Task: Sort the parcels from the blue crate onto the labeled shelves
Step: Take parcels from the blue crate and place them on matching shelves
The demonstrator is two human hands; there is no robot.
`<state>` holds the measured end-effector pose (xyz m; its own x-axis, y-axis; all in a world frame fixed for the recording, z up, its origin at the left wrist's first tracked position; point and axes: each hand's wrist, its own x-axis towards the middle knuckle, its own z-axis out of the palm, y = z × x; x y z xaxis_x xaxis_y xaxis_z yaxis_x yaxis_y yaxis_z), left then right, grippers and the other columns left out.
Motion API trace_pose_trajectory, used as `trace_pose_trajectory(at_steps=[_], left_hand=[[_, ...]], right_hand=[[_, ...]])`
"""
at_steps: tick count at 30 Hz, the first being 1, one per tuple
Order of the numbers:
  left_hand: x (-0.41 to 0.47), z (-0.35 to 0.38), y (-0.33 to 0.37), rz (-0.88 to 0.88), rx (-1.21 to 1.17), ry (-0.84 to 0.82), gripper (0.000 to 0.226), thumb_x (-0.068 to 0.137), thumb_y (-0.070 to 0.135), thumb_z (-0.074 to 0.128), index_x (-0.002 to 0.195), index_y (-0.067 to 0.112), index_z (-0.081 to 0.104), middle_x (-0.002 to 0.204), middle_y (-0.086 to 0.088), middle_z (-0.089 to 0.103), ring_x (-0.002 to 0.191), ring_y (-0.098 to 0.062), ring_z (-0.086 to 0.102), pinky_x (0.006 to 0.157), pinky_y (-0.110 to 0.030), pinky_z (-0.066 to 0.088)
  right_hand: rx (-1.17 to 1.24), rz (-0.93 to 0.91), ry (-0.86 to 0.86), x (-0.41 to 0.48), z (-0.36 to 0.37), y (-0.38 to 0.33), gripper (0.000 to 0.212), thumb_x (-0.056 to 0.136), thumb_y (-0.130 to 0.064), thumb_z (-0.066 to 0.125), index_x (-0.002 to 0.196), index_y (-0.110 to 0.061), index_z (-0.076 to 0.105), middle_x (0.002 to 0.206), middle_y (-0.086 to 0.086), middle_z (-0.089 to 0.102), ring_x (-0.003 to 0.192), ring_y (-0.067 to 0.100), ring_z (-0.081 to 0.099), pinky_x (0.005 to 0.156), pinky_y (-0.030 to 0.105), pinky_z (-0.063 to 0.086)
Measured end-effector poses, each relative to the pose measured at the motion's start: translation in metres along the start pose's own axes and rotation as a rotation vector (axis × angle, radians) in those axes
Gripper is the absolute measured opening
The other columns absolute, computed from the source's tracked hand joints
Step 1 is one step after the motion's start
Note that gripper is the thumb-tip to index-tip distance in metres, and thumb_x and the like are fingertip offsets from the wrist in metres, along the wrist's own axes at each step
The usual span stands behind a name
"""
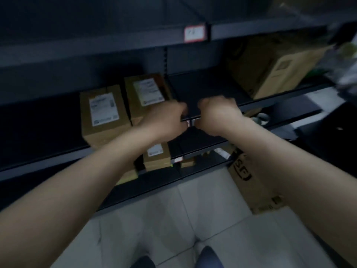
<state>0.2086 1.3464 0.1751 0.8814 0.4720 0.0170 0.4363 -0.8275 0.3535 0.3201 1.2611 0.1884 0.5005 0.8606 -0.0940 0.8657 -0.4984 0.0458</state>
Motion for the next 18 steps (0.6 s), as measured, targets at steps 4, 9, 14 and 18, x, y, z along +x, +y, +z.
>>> trace_pose_trajectory(at_steps=[4,9,14,18], left_hand=[[0.002,-0.065,0.050,0.249,0.213,0.246,0.032,0.086,0.026,0.058,0.115,0.011,0.058,0.110,-0.015,0.059,0.100,-0.035,0.056,0.081,-0.042,0.047],[-0.013,-0.106,0.104,0.603,0.218,0.418,0.033,0.089,0.029,0.056,0.117,0.012,0.057,0.112,-0.013,0.060,0.103,-0.034,0.055,0.083,-0.046,0.043],[-0.031,-0.109,0.179,0.902,0.131,0.463,0.032,0.087,0.028,0.057,0.113,0.011,0.059,0.109,-0.013,0.061,0.101,-0.036,0.055,0.082,-0.046,0.042],[-0.062,-0.089,0.253,1.107,0.048,0.436,0.035,0.085,0.027,0.060,0.116,0.011,0.058,0.111,-0.013,0.061,0.104,-0.036,0.056,0.082,-0.046,0.041]], right_hand=[[-0.065,0.147,0.240,-0.048,-0.072,0.021,0.038,0.091,-0.041,0.055,0.117,-0.013,0.055,0.119,0.013,0.058,0.114,0.034,0.048,0.089,0.042,0.033],[-0.123,0.420,0.422,-0.121,-0.116,0.030,0.044,0.089,-0.042,0.056,0.122,-0.013,0.052,0.125,0.014,0.055,0.119,0.035,0.046,0.099,0.046,0.032],[-0.243,0.685,0.484,-0.208,-0.127,0.044,0.043,0.089,-0.038,0.056,0.122,-0.013,0.051,0.124,0.014,0.055,0.118,0.035,0.048,0.098,0.047,0.035],[-0.286,0.912,0.465,-0.288,-0.127,0.064,0.041,0.089,-0.037,0.057,0.121,-0.012,0.051,0.122,0.012,0.055,0.116,0.034,0.048,0.097,0.046,0.035]])
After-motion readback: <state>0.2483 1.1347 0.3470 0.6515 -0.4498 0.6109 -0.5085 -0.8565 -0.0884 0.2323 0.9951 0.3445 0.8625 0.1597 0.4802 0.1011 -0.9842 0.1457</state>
